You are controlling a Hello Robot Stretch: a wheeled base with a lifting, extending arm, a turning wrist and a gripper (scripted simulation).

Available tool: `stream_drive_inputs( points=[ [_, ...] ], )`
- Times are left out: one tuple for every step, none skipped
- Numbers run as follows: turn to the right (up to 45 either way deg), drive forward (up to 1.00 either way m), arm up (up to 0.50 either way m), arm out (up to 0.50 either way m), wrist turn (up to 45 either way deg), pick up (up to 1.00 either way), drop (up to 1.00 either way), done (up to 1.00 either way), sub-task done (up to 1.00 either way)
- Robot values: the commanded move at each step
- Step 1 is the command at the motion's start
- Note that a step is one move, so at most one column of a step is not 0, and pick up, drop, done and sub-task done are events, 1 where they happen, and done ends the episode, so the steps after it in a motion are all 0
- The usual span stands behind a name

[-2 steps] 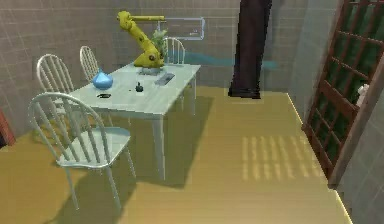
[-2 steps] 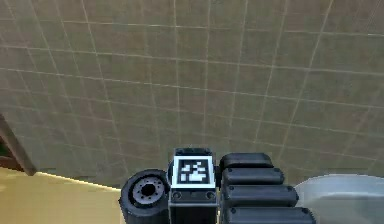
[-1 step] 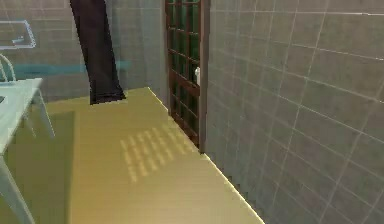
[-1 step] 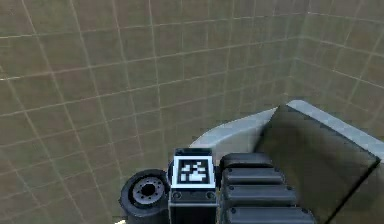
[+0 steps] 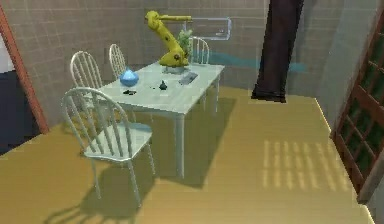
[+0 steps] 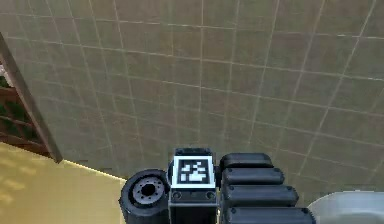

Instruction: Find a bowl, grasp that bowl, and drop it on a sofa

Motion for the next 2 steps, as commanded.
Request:
stream_drive_inputs(
  points=[
    [-45.0, 0.0, 0.0, 0.0, 0.0, 0.0, 0.0, 0.0, 0.0],
    [-45.0, 0.0, 0.0, 0.0, 0.0, 0.0, 0.0, 0.0, 0.0]
  ],
)
